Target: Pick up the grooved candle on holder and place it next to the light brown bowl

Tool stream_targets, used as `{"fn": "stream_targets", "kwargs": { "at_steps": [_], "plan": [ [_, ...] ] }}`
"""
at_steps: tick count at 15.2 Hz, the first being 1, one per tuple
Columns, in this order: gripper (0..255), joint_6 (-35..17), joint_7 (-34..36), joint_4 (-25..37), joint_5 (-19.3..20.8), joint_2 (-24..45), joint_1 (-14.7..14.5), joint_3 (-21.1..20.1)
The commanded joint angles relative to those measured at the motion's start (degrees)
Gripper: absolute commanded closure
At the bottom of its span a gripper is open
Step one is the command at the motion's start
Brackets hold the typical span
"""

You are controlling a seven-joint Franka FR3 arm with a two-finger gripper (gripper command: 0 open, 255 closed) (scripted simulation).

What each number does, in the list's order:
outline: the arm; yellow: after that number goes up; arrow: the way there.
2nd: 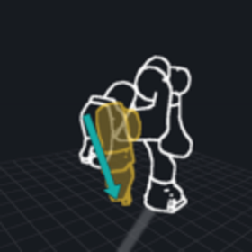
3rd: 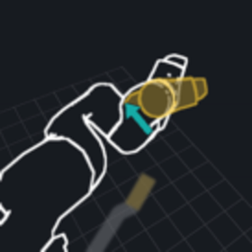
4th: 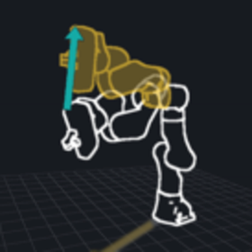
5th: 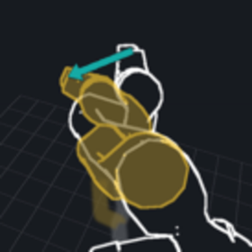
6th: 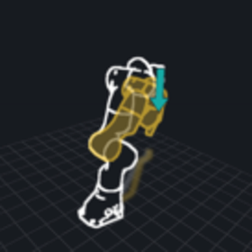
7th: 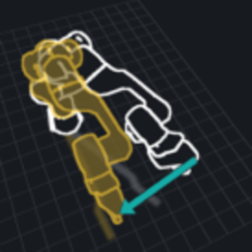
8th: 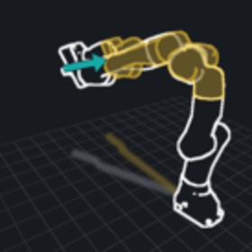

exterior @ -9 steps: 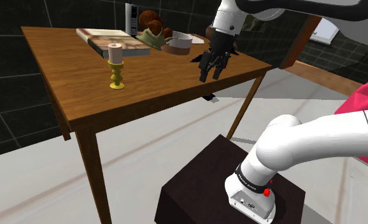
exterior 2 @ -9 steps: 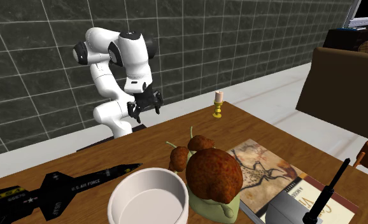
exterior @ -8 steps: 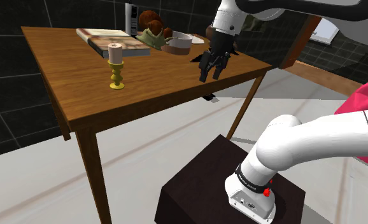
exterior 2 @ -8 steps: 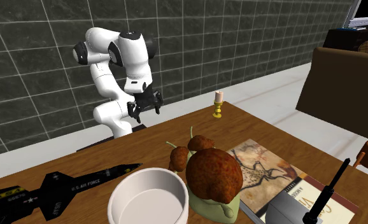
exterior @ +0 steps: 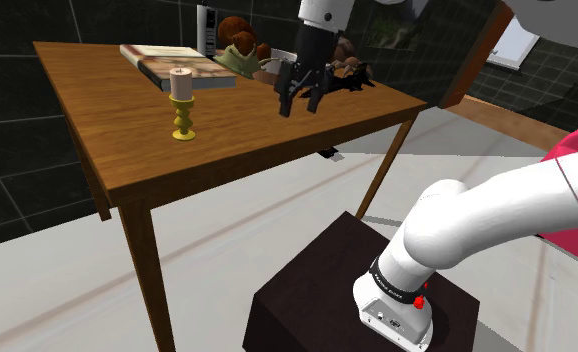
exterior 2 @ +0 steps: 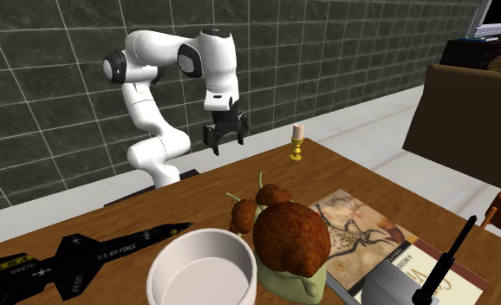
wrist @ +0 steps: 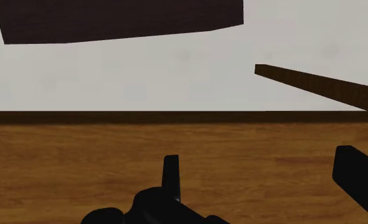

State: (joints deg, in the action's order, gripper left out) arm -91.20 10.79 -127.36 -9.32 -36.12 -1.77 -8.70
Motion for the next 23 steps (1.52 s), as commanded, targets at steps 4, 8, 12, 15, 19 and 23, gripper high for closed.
{"fn": "stream_targets", "kwargs": {
  "at_steps": [4,8,12,15,19,23],
  "plan": [
    [0,0.9,7.5,9.2,-0.5,7.3,-0.6,-5.8],
    [0,1.9,13.7,17.9,0.6,14.3,-0.9,-10.5],
    [0,3.8,20.4,28.0,3.3,22.6,-1.3,-15.3],
    [0,6.0,25.9,36.9,6.8,29.9,-2.3,-18.9],
    [0,6.0,28.9,40.3,9.0,33.8,-3.4,-20.6],
    [0,2.6,28.4,35.8,8.4,32.5,-3.3,-20.3]
  ]
}}
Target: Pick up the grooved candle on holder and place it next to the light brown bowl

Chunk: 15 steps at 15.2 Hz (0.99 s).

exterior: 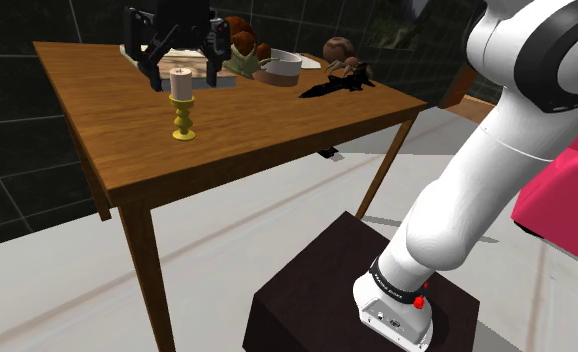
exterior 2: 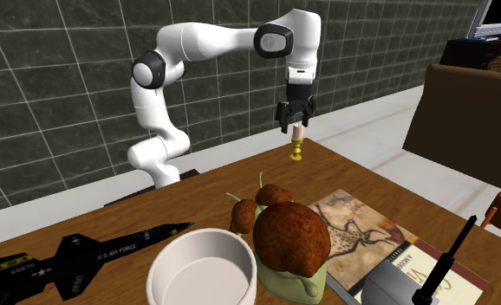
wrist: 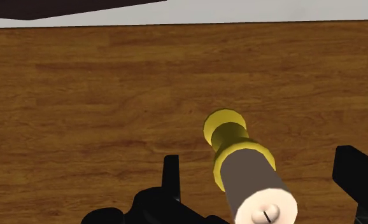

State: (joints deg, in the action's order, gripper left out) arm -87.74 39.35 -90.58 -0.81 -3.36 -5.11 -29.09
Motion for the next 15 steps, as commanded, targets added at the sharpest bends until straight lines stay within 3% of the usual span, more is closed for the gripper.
{"fn": "stream_targets", "kwargs": {
  "at_steps": [1,9,10,15],
  "plan": [
    [0,-1.7,-0.2,-2.1,-0.2,-0.5,0.1,0.1],
    [0,-2.1,-0.3,-2.7,-0.3,-0.6,0.1,0.2],
    [255,-2.1,-0.3,-2.7,-0.3,-0.6,0.1,0.2],
    [255,-2.1,-0.3,-2.7,-0.3,-0.6,0.1,0.1]
  ]
}}
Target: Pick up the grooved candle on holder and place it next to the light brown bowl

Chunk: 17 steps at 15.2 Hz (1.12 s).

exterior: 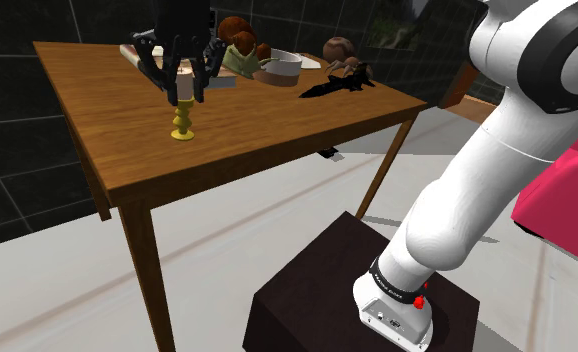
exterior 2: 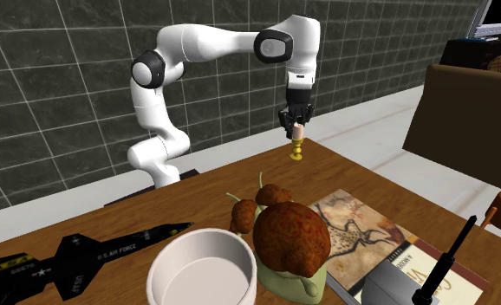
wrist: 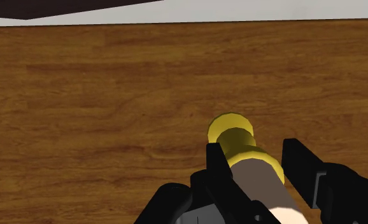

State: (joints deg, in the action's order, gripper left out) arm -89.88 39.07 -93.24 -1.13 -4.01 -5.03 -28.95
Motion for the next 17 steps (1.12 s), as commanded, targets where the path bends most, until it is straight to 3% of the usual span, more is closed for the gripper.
{"fn": "stream_targets", "kwargs": {
  "at_steps": [1,4,17],
  "plan": [
    [255,0.0,0.0,0.0,0.0,0.0,0.0,0.0],
    [255,0.0,0.0,0.0,0.0,0.0,0.0,0.0],
    [255,11.4,1.7,15.8,2.5,5.0,-0.8,-1.1]
  ]
}}
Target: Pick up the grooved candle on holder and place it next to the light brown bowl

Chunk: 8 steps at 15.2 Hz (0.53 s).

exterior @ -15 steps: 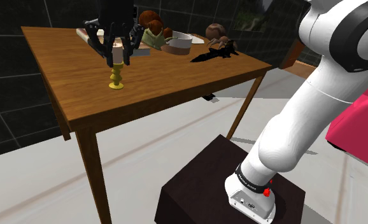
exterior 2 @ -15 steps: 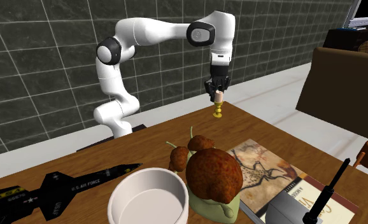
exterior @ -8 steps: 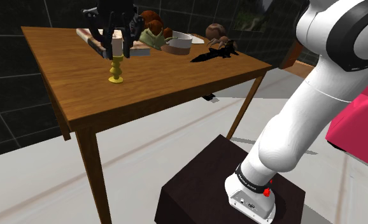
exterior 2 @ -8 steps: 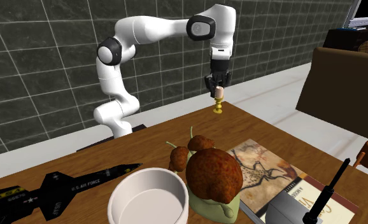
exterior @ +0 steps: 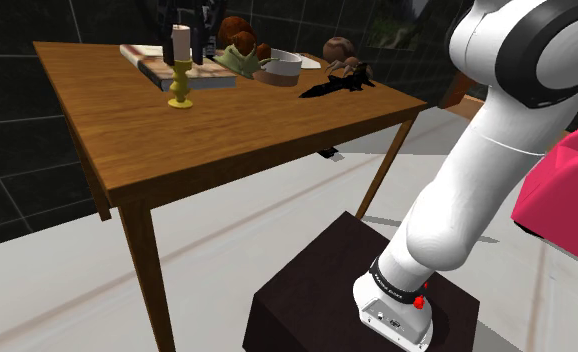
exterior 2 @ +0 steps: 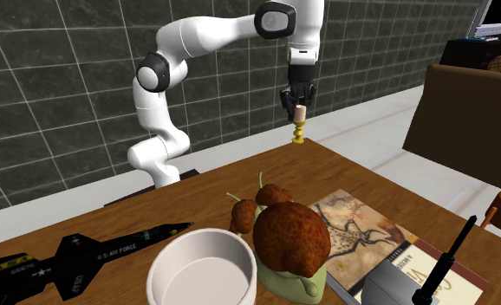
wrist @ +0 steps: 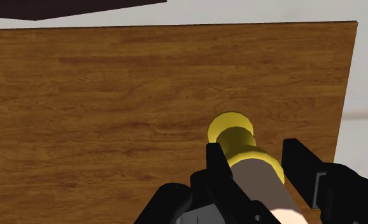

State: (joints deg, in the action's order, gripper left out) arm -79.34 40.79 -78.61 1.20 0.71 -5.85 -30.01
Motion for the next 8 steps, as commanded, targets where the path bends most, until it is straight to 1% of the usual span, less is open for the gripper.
{"fn": "stream_targets", "kwargs": {
  "at_steps": [1,8],
  "plan": [
    [255,1.9,0.1,2.6,0.5,0.9,-0.2,-0.1],
    [255,9.5,1.8,14.7,3.4,6.1,-2.0,-1.3]
  ]
}}
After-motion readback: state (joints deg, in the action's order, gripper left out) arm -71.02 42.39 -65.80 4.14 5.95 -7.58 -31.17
